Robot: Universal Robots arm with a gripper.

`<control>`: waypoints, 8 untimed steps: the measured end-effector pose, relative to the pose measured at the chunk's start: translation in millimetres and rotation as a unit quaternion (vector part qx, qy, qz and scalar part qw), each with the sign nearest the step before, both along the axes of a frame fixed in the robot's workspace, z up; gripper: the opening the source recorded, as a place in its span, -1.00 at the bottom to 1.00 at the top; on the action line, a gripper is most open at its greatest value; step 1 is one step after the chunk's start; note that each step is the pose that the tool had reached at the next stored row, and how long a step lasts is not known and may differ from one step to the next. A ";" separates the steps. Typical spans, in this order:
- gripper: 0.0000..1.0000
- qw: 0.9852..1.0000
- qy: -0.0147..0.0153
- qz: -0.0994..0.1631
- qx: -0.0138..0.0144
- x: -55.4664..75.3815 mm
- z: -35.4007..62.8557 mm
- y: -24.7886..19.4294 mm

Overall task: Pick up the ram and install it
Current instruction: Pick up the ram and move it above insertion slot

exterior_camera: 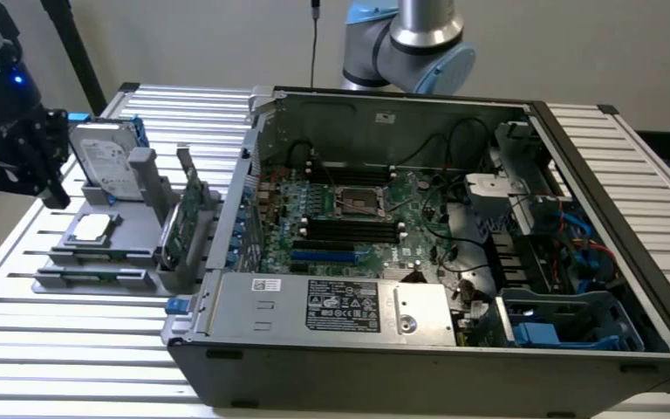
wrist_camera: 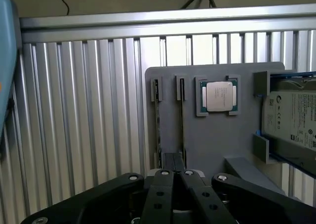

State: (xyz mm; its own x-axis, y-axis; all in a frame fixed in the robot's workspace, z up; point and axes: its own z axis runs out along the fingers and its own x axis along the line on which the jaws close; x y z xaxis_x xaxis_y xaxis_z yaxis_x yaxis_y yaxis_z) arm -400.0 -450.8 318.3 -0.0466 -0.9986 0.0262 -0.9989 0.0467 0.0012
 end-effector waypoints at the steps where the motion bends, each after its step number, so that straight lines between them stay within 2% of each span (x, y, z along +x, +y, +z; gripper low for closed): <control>1: -0.79 1.000 0.000 0.000 0.000 0.0 -0.6 -0.1; 3: -0.65 1.000 0.000 0.001 0.000 0.1 -2.5 -0.6; 4: -0.65 1.000 0.000 0.002 0.000 0.1 -3.9 -1.0; 7: -0.29 1.000 0.000 0.003 0.001 0.0 -9.3 -3.6; 8: -0.29 1.000 0.000 0.003 0.001 0.1 -11.2 -4.8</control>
